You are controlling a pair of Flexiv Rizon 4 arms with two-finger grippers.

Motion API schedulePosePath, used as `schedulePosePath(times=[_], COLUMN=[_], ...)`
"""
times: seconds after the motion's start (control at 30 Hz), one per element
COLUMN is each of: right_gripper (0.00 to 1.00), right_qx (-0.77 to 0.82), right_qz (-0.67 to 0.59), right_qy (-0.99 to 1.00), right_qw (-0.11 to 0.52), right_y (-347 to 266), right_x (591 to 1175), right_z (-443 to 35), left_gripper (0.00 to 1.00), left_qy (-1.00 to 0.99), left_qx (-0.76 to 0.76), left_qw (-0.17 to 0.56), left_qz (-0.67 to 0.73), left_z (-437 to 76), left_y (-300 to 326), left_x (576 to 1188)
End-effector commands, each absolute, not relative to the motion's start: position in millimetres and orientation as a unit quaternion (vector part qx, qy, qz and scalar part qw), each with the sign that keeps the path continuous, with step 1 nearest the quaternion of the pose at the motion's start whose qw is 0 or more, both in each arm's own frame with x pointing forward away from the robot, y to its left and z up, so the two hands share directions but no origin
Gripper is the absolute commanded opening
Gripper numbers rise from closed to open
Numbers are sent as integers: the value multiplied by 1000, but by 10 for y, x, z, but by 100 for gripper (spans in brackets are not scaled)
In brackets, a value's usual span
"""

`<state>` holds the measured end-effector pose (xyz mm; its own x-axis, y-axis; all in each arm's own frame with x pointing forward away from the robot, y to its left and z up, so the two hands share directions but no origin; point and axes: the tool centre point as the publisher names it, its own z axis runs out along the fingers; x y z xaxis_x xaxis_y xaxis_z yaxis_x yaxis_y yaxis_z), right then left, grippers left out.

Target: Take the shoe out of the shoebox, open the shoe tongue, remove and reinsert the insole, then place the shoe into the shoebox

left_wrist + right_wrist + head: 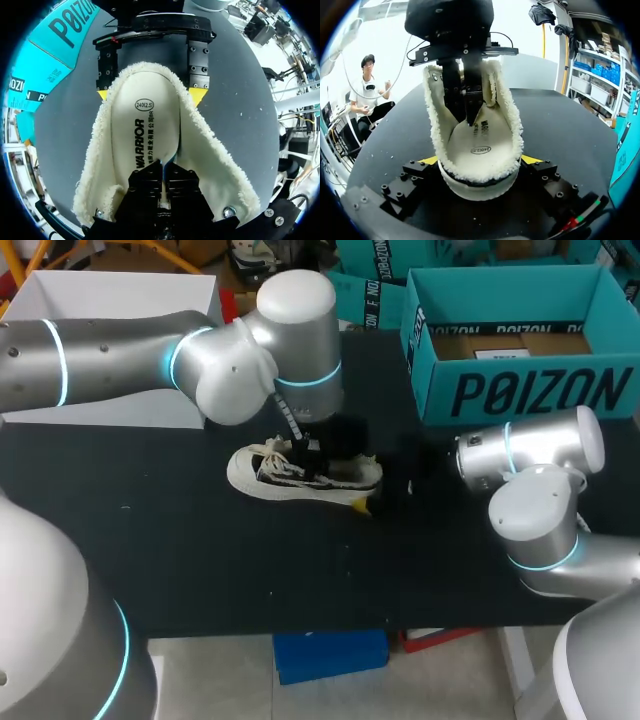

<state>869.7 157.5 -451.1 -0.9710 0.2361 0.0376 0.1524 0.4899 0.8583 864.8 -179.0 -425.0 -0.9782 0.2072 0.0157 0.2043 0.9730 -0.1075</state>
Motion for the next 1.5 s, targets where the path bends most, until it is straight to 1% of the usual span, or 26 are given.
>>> schedulePosePath(times=[0.03,0.17,0.23,1.03,1.5], right_gripper=[0,0,0,0,0], right_qx=[114,114,114,114,114], right_qz=[491,491,491,491,491], right_qy=[863,863,863,863,863], right_qw=[42,42,42,42,42], right_y=[1641,1641,1641,1641,1641], right_x=[8712,8712,8712,8712,8712], right_z=[-4566,-4566,-4566,-4566,-4566], left_gripper=[0,0,0,0,0], left_qy=[-990,-988,-988,-993,-995], left_qx=[-113,-116,-116,-95,-81], left_qw=[60,90,93,50,24], left_qz=[56,50,42,53,61], left_z=[-5270,-5160,-5119,-4405,-4095], left_y=[-2077,-2162,-2213,-2166,-2045], left_x=[8583,8509,8477,8248,8171])
